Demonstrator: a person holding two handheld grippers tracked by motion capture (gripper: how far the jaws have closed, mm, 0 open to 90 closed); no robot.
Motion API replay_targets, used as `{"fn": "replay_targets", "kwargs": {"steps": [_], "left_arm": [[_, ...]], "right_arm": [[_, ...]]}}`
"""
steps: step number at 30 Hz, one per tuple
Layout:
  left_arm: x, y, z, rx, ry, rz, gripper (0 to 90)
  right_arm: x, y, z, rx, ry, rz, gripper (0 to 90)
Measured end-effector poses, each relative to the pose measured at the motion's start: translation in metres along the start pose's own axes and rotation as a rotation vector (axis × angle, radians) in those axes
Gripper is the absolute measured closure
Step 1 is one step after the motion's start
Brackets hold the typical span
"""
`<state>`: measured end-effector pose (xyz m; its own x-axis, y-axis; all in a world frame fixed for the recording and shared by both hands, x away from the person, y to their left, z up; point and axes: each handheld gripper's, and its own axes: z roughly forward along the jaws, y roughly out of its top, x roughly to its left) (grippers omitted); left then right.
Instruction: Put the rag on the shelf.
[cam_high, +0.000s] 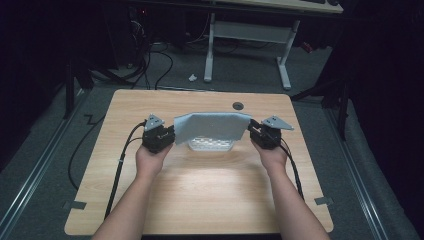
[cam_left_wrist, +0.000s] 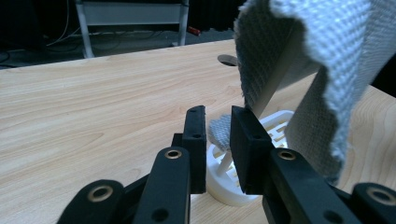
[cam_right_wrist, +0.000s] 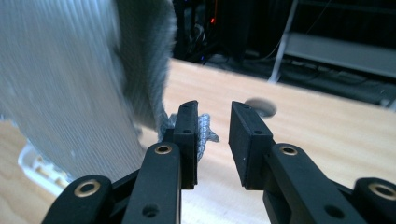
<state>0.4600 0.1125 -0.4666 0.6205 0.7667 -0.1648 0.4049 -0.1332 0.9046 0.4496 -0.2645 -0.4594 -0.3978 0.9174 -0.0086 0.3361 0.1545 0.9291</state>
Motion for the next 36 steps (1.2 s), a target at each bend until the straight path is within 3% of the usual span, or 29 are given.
{"fn": "replay_targets", "kwargs": {"steps": [3,6,7,8,9,11,14,20,29,36], "left_arm": [[0.000,-0.001,0.000,0.007,-0.001,0.004,76.1],[0.001,-0.001,-0.001,0.008,0.002,0.002,76.0],[0.000,0.000,-0.002,0.004,0.002,0.002,76.0],[0.000,0.000,-0.002,0.004,0.004,0.004,76.0],[0.000,0.000,-0.002,0.004,0.005,0.005,75.9],[0.001,0.000,-0.004,0.002,0.007,0.008,75.7],[0.004,0.000,-0.008,-0.003,0.016,0.011,75.4],[0.016,-0.005,-0.021,-0.006,0.045,-0.004,74.9],[0.027,-0.011,-0.042,0.001,0.077,0.014,74.2],[0.033,-0.021,-0.056,0.005,0.095,0.009,73.5]], "right_arm": [[-0.003,0.010,-0.007,-0.028,-0.001,0.010,73.5],[-0.003,0.009,-0.007,-0.008,-0.021,-0.009,73.6],[-0.004,0.009,-0.008,-0.024,-0.019,0.002,74.1],[-0.007,0.008,-0.009,-0.018,0.004,0.054,74.3],[-0.007,0.006,-0.006,0.008,0.006,0.052,74.2],[-0.004,0.001,-0.003,0.048,-0.042,-0.027,74.2],[-0.008,-0.001,-0.004,0.044,-0.029,0.008,74.2],[-0.008,0.003,-0.009,0.034,-0.042,-0.019,73.2],[-0.010,0.000,-0.022,0.013,-0.050,-0.025,70.6],[-0.011,-0.009,-0.033,0.040,-0.057,-0.040,69.1]]}}
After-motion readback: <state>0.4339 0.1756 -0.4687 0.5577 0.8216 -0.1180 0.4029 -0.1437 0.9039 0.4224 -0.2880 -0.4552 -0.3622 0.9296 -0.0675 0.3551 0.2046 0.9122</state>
